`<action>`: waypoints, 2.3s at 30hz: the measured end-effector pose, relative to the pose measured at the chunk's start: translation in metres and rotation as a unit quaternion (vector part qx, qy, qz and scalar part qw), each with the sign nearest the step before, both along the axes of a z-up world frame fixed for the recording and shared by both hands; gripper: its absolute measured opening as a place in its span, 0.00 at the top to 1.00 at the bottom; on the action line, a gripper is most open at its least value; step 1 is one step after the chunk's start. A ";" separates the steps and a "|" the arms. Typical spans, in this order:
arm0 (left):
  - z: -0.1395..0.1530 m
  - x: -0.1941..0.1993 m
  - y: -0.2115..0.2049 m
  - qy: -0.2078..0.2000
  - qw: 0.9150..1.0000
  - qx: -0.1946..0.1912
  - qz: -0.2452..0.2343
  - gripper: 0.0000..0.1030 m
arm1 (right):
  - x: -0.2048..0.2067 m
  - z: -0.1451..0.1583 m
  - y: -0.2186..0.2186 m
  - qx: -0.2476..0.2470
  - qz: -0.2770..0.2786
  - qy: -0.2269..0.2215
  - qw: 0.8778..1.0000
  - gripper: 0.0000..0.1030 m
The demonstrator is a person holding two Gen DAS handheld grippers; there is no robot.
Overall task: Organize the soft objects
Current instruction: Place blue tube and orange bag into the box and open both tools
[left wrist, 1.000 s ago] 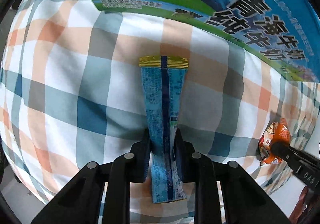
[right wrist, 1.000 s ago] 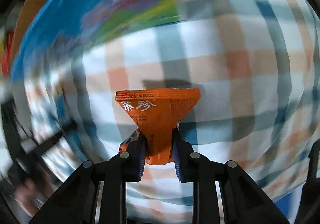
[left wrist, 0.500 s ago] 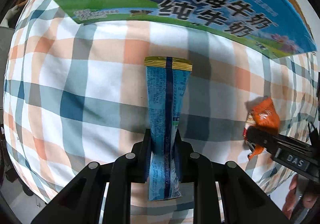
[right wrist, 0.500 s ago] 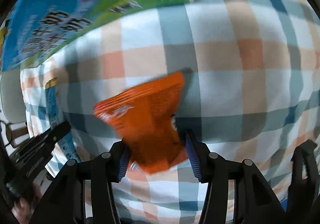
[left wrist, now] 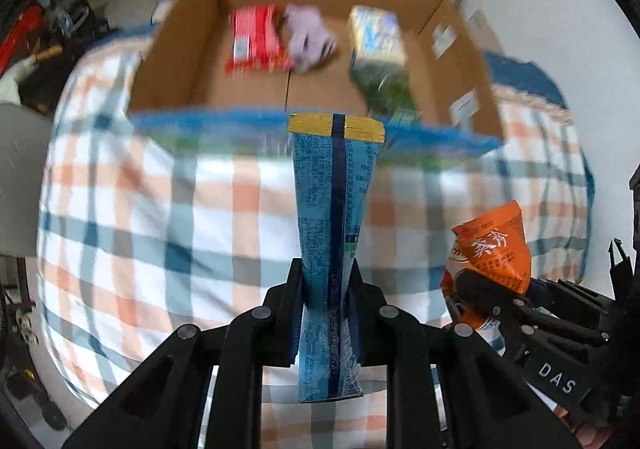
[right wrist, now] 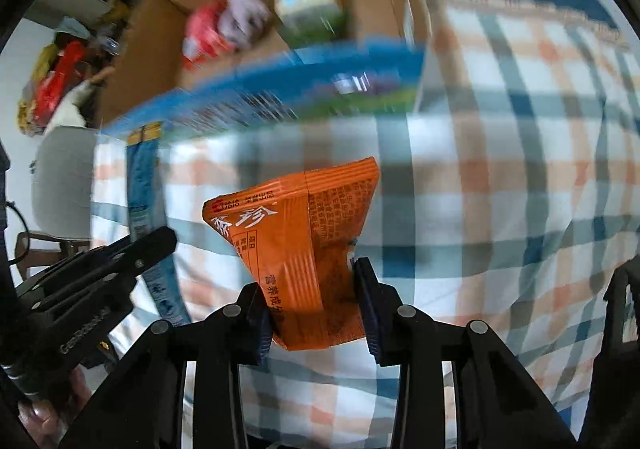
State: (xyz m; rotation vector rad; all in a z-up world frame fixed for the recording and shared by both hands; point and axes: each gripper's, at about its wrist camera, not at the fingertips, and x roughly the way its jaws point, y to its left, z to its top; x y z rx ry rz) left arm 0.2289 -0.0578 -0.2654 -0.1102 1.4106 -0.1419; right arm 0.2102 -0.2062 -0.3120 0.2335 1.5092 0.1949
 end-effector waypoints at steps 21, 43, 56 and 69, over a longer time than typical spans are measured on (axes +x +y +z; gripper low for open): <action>0.088 0.079 0.069 -0.062 0.997 -0.042 0.024 0.84 | 0.062 0.132 0.033 0.040 -0.007 -0.099 0.994 0.63; -0.065 0.205 0.133 0.112 0.965 -0.127 0.198 0.84 | 0.202 -0.005 0.093 0.003 0.030 0.009 1.000 0.62; -0.088 0.203 0.126 0.141 0.968 -0.096 0.184 0.68 | 0.217 -0.053 0.097 -0.008 0.032 0.048 0.998 0.62; -0.033 0.185 0.112 0.036 0.992 0.007 0.119 0.42 | 0.205 -0.029 0.090 -0.043 0.029 0.013 0.999 0.43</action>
